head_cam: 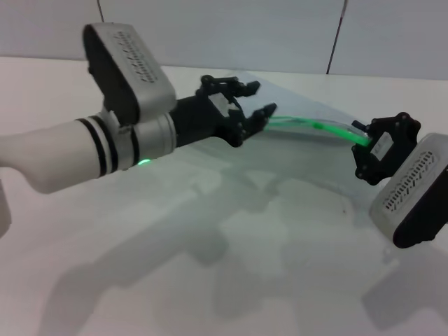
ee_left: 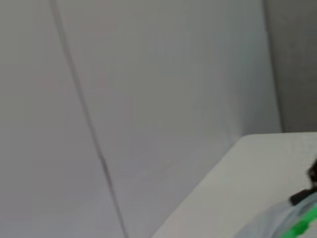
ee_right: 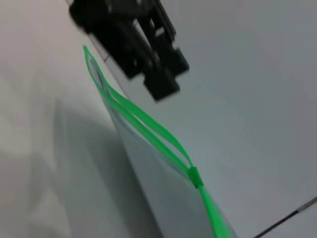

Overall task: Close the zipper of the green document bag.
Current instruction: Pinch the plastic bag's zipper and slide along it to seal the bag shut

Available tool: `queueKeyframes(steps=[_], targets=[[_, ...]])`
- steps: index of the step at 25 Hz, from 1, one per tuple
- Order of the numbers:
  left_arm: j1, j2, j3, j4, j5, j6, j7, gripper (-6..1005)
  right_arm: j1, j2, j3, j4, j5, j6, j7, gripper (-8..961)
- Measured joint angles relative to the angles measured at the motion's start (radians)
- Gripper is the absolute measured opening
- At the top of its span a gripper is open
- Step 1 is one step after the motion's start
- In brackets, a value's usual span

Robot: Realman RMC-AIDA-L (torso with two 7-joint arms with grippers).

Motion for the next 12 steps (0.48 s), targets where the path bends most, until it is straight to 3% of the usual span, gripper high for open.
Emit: queueKeyframes(steps=[12], targets=[[-0.038, -0.005, 0.015, -0.056, 0.168, -0.055, -0.035, 543, 0.002, 0.0, 0.022, -0.082, 0.055, -0.119, 0.002, 50]])
